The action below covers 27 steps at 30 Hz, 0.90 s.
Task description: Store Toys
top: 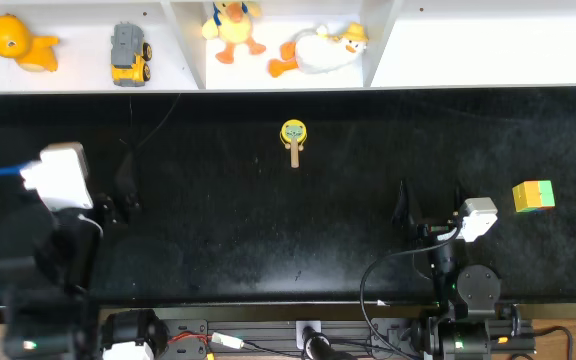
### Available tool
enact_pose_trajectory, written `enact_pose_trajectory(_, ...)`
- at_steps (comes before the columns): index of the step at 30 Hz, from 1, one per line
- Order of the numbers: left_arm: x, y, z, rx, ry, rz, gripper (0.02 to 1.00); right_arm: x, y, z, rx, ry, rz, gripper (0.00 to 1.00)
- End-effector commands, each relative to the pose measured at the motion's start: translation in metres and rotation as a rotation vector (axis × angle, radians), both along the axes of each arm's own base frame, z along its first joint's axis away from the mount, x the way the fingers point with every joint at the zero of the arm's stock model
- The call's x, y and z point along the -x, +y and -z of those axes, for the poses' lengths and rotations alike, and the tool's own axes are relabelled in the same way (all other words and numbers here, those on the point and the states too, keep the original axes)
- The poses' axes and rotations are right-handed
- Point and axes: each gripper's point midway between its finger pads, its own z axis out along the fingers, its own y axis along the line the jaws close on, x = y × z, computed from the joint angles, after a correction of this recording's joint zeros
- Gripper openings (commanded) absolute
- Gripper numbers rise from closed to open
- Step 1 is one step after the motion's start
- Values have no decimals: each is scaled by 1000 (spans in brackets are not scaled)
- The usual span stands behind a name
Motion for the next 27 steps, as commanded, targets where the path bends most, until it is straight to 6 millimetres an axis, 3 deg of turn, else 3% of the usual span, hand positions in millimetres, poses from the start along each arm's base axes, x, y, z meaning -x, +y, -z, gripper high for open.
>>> enact_pose_trajectory(1, 1, 0, 52, 61, -53, -25, 998, 0, 2, 3, 3, -2, -8, 996)
enact_pose_trajectory(7, 5, 0, 85, 116, -182, -39, 998, 0, 2, 3, 3, -2, -8, 993)
enact_pose_trajectory(16, 10, -1, 111, 109, -262, -34, 996, 0, 2, 3, 3, -2, -8, 993)
enact_pose_trajectory(27, 8, 0, 112, 96, -281, -42, 998, 0, 2, 3, 3, -2, -8, 996)
